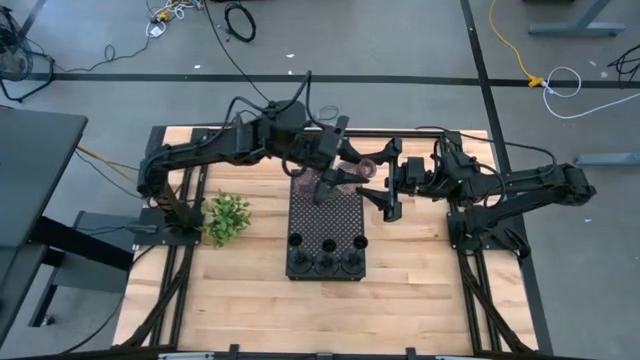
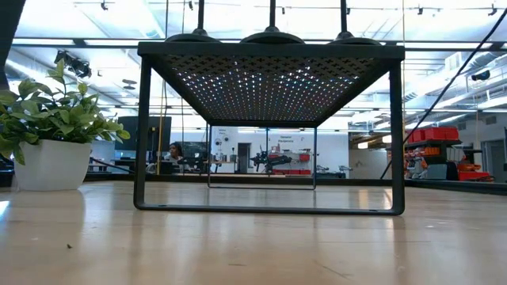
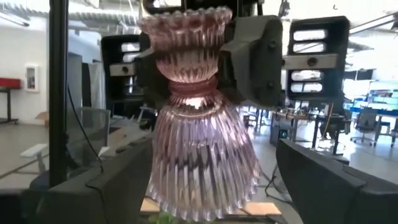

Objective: Pick & Place candle stick holders
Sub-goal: Put the pink glass candle holder on the shelf

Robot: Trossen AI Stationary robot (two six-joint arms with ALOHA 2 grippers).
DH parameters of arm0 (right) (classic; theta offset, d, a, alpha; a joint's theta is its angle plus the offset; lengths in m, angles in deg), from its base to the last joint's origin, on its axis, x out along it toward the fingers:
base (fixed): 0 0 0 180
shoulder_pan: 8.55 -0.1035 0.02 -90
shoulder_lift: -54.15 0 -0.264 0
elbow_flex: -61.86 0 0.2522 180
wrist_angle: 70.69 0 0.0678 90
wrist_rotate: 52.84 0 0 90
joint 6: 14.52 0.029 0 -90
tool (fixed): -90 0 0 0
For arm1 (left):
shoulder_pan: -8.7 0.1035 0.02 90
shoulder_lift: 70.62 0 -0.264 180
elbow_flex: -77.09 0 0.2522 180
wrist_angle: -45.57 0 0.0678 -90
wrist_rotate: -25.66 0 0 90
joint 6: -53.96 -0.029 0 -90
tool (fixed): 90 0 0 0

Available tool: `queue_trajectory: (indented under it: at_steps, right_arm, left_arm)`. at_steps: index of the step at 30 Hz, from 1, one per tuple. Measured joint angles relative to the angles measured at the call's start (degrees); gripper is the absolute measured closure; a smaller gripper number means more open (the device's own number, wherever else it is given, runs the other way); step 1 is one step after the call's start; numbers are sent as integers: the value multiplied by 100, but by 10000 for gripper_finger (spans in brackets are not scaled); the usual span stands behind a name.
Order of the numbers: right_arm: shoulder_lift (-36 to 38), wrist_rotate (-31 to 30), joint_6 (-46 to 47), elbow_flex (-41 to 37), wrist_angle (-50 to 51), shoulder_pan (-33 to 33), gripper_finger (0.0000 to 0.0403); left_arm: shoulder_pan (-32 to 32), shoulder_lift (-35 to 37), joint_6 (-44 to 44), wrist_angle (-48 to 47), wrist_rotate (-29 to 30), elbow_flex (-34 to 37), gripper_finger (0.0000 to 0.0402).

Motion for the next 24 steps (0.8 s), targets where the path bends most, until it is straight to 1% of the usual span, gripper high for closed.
queue_trajectory:
  at_steps: [5, 10, 13, 18, 24]
  right_arm:
    - [-76, 52, 37, 0, -132, 4, 64]
    - [-105, -48, 35, 0, -134, 11, 66]
    - [-105, -34, 37, 0, -148, 13, 87]
    - [-90, -53, -28, 2, -38, 17, 159]
    - [-85, -140, -66, 6, 28, 17, 160]
  left_arm:
    - [30, -119, 49, 318, -138, -9, 265]
    - [59, -200, 93, 286, -268, -4, 265]
    - [55, -206, 94, 268, -268, 0, 265]
    - [63, -206, 125, 230, -265, 0, 265]
    - [102, -206, 230, 166, -267, 2, 265]
